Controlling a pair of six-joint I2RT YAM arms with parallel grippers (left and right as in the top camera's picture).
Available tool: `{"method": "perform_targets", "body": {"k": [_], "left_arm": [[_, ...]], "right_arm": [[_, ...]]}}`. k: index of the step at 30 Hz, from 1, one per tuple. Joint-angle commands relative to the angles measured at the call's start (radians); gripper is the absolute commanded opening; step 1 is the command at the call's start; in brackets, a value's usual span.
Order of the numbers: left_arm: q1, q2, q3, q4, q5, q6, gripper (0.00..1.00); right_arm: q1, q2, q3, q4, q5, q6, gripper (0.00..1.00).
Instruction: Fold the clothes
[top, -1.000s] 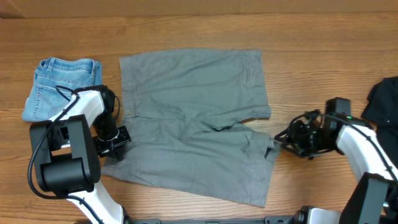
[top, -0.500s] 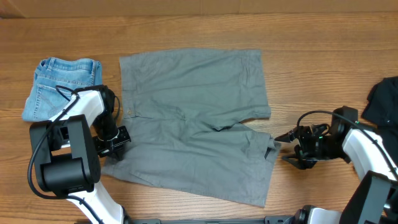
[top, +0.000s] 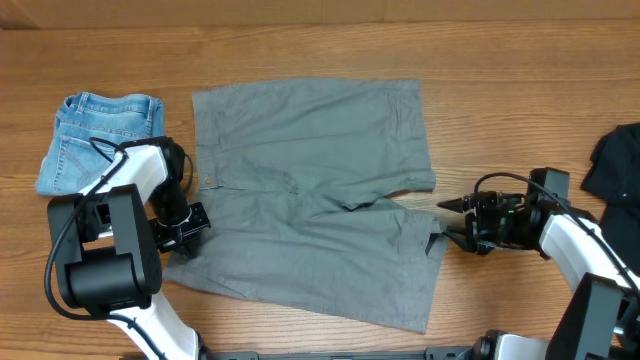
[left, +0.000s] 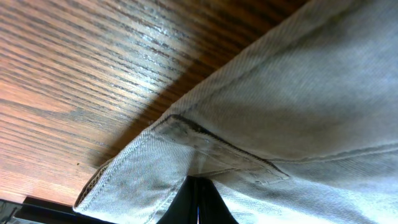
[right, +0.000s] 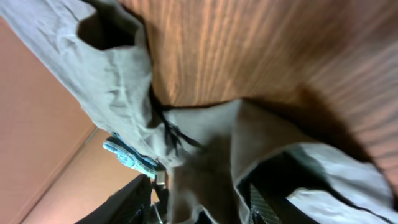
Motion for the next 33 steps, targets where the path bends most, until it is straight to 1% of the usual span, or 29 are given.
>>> {"method": "perform_targets", "body": {"k": [1, 3, 4, 5, 6, 7, 10, 12, 16, 18, 19, 20, 22, 23, 24, 25, 27, 33], "left_arm": [[0.0, 0.009, 0.003, 0.053, -0.06, 0.017, 0.04], [0.0, 0.009, 0.003, 0.053, -0.06, 0.017, 0.04], [0.0, 0.009, 0.003, 0.053, -0.06, 0.017, 0.04], [0.0, 0.009, 0.003, 0.053, -0.06, 0.017, 0.04], [0.0, 0.01, 0.003, 0.053, -0.06, 0.017, 0.04], [0.0, 0.01, 0.003, 0.053, -0.06, 0.017, 0.04], [0.0, 0.009, 0.003, 0.053, -0.06, 0.017, 0.04], [0.0, 0.01, 0.003, 0.053, -0.06, 0.017, 0.04], [0.0, 0.009, 0.003, 0.053, -0.06, 0.017, 0.04], [0.0, 0.009, 0.003, 0.054, -0.06, 0.017, 0.04], [0.0, 0.01, 0.003, 0.054, -0.06, 0.017, 0.04], [0.0, 0.009, 0.003, 0.054, -0.06, 0.018, 0.04], [0.0, 0.01, 0.003, 0.054, -0.061, 0.021, 0.04], [0.0, 0.01, 0.003, 0.054, -0.06, 0.021, 0.04], [0.0, 0.009, 0.003, 0.054, -0.06, 0.021, 0.04], [0.0, 0.009, 0.003, 0.053, -0.06, 0.021, 0.04], [0.0, 0.009, 0.003, 0.055, -0.06, 0.021, 0.04], [0.0, 0.01, 0.003, 0.058, -0.06, 0.021, 0.04]], "right_arm": [[0.043, -0.003, -0.004, 0.033, -0.016, 0.085, 0.52], [0.069, -0.002, -0.004, 0.063, 0.007, 0.103, 0.51], [0.081, -0.002, -0.004, 0.081, 0.04, 0.113, 0.48], [0.09, -0.002, -0.004, 0.097, 0.079, 0.122, 0.43], [0.096, -0.002, -0.004, 0.122, 0.119, 0.127, 0.34], [0.099, -0.002, -0.004, 0.158, 0.153, 0.124, 0.31], [0.1, -0.002, -0.004, 0.286, 0.191, 0.062, 0.27], [0.094, -0.002, -0.004, 0.331, 0.189, 0.065, 0.27], [0.079, -0.002, -0.004, 0.359, 0.233, 0.071, 0.3], [0.066, -0.002, -0.004, 0.352, 0.272, 0.071, 0.37], [0.059, -0.002, -0.004, 0.351, 0.274, 0.071, 0.37], [0.051, -0.003, -0.004, 0.351, 0.245, 0.068, 0.35], [0.038, -0.003, -0.004, 0.343, 0.12, 0.024, 0.34], [0.034, -0.003, -0.004, 0.326, 0.068, 0.006, 0.37], [0.028, -0.003, -0.004, 0.297, 0.026, -0.008, 0.43], [0.021, -0.003, -0.004, 0.26, -0.004, -0.013, 0.47], [0.003, -0.003, -0.004, 0.182, -0.012, -0.027, 0.49], [-0.06, -0.003, -0.004, 0.008, -0.013, -0.137, 0.54]]}}
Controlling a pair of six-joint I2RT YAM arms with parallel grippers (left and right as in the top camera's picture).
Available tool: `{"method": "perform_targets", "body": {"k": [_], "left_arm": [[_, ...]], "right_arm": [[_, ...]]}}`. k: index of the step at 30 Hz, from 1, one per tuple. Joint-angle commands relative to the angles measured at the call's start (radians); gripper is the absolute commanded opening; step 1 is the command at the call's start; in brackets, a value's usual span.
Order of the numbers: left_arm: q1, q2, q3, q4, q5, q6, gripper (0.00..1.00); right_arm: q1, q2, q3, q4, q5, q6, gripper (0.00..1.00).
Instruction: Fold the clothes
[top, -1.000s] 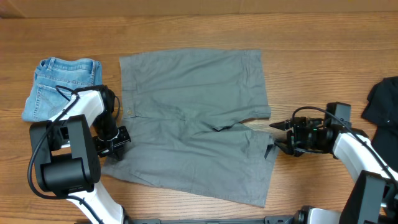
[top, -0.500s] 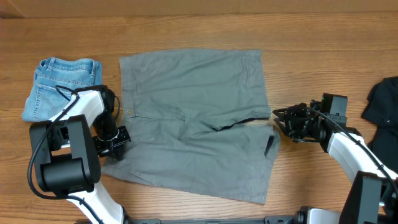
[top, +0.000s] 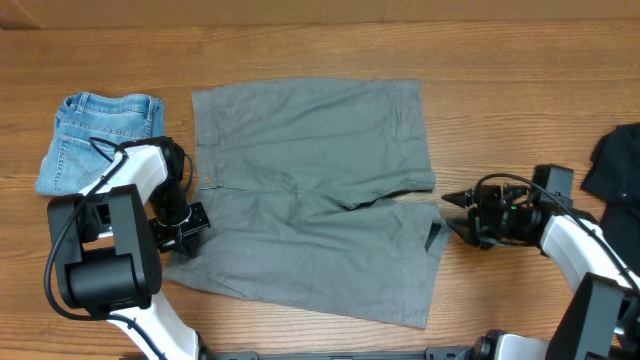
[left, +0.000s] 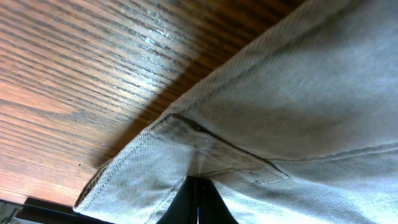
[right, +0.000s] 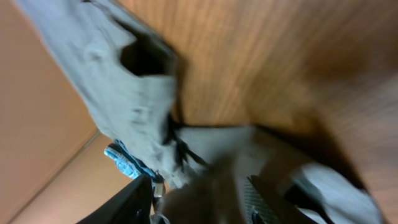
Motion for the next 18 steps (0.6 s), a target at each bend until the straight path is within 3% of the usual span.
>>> {"method": "perform_targets", "body": {"k": [1, 10, 18], "left_arm": [[0.0, 0.011, 0.003, 0.057, -0.057, 0.02, 0.04], [0.0, 0.011, 0.003, 0.065, -0.057, 0.02, 0.04], [0.0, 0.011, 0.003, 0.067, -0.057, 0.02, 0.04]], "right_arm": [[-0.023, -0.003, 0.002, -0.056, -0.035, -0.095, 0.54], [-0.013, -0.002, 0.002, -0.191, -0.058, -0.142, 0.66], [0.057, -0.002, 0.002, 0.013, -0.033, 0.122, 0.73]]}}
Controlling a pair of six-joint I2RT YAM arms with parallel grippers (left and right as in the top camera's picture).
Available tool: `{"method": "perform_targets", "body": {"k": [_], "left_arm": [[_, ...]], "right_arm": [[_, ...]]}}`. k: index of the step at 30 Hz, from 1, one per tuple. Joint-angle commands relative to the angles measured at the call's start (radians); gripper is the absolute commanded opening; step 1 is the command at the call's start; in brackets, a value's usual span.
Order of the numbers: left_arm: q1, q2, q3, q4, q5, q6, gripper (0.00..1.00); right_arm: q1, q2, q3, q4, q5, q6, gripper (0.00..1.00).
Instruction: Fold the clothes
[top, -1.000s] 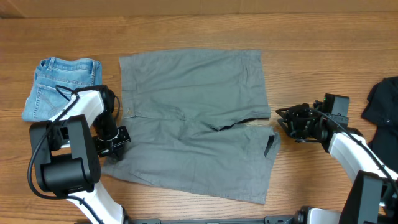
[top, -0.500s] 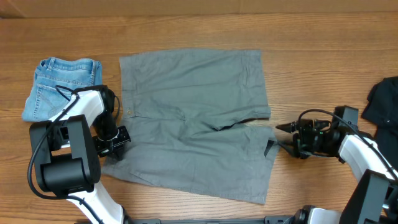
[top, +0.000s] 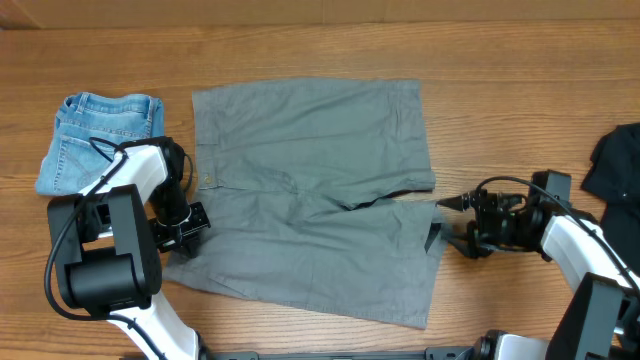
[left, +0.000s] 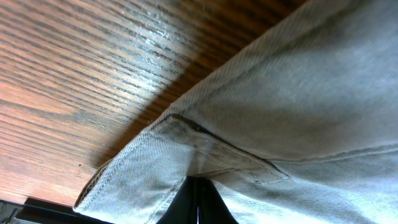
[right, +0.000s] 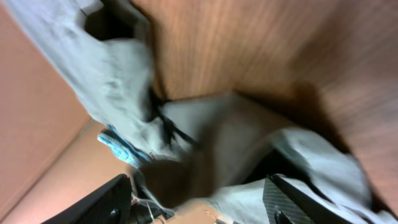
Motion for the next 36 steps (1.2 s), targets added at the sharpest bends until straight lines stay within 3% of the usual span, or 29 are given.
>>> {"method": "perform_targets", "body": {"k": [1, 7, 12, 14, 20, 28, 36], "left_arm": [[0.0, 0.011, 0.003, 0.064, -0.056, 0.02, 0.05], [0.0, 0.011, 0.003, 0.062, -0.056, 0.02, 0.04], [0.0, 0.011, 0.003, 0.057, -0.056, 0.02, 0.04], [0.0, 0.011, 0.003, 0.056, -0.056, 0.02, 0.04], [0.0, 0.011, 0.003, 0.057, -0.056, 0.02, 0.04], [0.0, 0.011, 0.003, 0.059, -0.057, 0.02, 0.04], [0.0, 0.011, 0.003, 0.059, -0.056, 0.031, 0.04]], "right_arm": [[0.045, -0.002, 0.003, 0.065, 0.002, 0.156, 0.73], [0.166, -0.002, 0.002, 0.142, 0.123, 0.262, 0.68], [0.197, -0.002, 0.002, 0.142, 0.216, 0.264, 0.41], [0.194, -0.002, 0.003, 0.148, 0.279, 0.261, 0.38], [0.192, -0.002, 0.003, 0.291, 0.351, 0.156, 0.41], [0.192, -0.002, 0.003, 0.373, 0.363, 0.15, 0.66], [0.191, -0.003, 0.003, 0.352, 0.373, -0.047, 0.66]]}}
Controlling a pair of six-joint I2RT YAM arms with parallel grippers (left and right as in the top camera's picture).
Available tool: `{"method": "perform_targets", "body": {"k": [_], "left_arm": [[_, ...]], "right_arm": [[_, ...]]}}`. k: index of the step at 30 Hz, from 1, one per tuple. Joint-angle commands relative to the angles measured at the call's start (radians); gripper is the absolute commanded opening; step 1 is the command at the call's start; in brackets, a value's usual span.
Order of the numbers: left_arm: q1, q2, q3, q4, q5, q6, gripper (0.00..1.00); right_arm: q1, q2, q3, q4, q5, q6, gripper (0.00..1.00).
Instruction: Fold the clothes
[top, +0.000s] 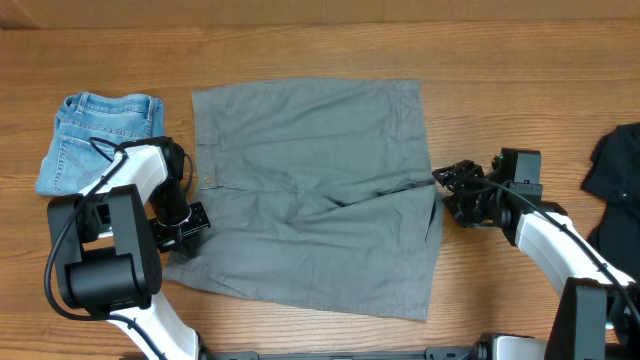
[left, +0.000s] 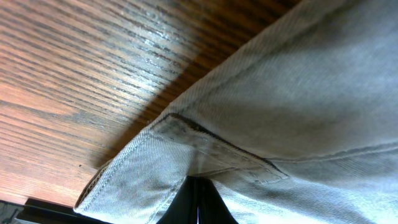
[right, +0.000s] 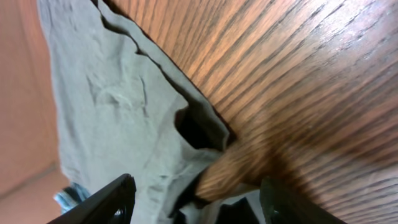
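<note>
Grey shorts (top: 310, 190) lie spread flat on the table, waistband to the left, leg hems to the right. My left gripper (top: 187, 232) is at the waistband's near corner. In the left wrist view its fingers (left: 198, 200) are closed together with the waistband cloth (left: 155, 168) bunched around them. My right gripper (top: 447, 193) sits at the right edge, where the two leg hems meet. Its fingers (right: 115, 196) are spread wide with the hem (right: 199, 130) just ahead of them.
Folded blue jeans (top: 100, 140) lie at the far left, beside the left arm. A black garment (top: 615, 165) lies at the right edge of the table. Bare wood (top: 520, 90) surrounds the shorts.
The right gripper, still open, has moved away from me and slightly left, from the near leg's hem to the meeting of the two hems. The gap between the legs has narrowed. The left gripper has not moved.
The left gripper stayed shut at the waistband corner throughout. The right gripper stood open at the near leg's hem, was a little further right, then back at the hem, and is now at the junction of the legs, with the gap nearly closed.
</note>
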Motion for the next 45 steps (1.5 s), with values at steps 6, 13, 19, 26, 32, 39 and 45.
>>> {"method": "perform_targets", "body": {"k": [6, 13, 19, 26, 32, 39, 45], "left_arm": [[0.0, 0.011, 0.003, 0.06, -0.056, 0.026, 0.04], [0.0, 0.011, 0.003, 0.063, -0.056, 0.027, 0.04], [0.0, 0.011, 0.003, 0.064, -0.056, 0.027, 0.04], [0.0, 0.011, 0.003, 0.063, -0.056, 0.027, 0.04], [0.0, 0.011, 0.003, 0.065, -0.056, 0.027, 0.04], [0.0, 0.011, 0.003, 0.066, -0.056, 0.027, 0.04], [0.0, 0.011, 0.003, 0.067, -0.056, 0.027, 0.04]], "right_arm": [[-0.01, -0.003, 0.004, -0.064, -0.07, -0.245, 0.5], [-0.01, -0.003, 0.018, -0.073, -0.344, -0.26, 0.5], [-0.01, -0.003, 0.03, -0.08, -0.516, -0.08, 0.49], [-0.025, -0.003, 0.04, -0.072, -0.349, -0.204, 0.41], [-0.094, -0.003, 0.043, -0.076, -0.405, -0.232, 0.3], [-0.087, -0.003, 0.043, -0.077, -0.401, -0.24, 0.29], [-0.027, -0.002, 0.042, -0.142, -0.329, -0.264, 0.62]]}}
